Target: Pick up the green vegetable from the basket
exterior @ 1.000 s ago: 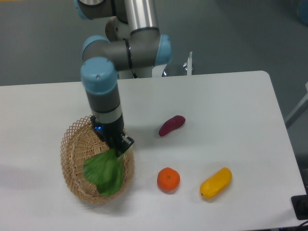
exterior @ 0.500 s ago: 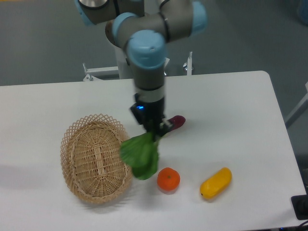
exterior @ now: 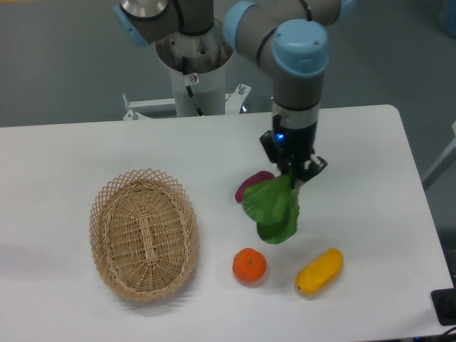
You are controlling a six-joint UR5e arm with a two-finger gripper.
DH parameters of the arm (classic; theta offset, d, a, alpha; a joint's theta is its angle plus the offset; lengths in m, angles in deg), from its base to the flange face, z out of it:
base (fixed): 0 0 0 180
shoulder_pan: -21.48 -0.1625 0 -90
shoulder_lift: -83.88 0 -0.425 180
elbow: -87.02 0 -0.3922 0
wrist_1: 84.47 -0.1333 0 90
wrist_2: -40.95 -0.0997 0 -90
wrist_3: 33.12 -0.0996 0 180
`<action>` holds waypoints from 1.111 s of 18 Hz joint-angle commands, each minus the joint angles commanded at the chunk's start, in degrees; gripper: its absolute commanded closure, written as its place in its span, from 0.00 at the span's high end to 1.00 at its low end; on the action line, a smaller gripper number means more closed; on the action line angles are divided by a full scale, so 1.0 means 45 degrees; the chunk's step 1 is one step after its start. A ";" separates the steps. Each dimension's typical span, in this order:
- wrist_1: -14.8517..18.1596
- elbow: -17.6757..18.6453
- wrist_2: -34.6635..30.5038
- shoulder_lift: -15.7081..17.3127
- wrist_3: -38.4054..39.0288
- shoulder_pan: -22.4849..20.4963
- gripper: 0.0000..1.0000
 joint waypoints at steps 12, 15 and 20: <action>-0.0078 0.0000 0.0156 0.0000 0.0020 -0.0078 0.28; -0.0078 0.0000 0.0156 -0.0019 0.0020 -0.0078 0.28; -0.0078 0.0000 0.0176 0.0000 0.0020 -0.0078 0.29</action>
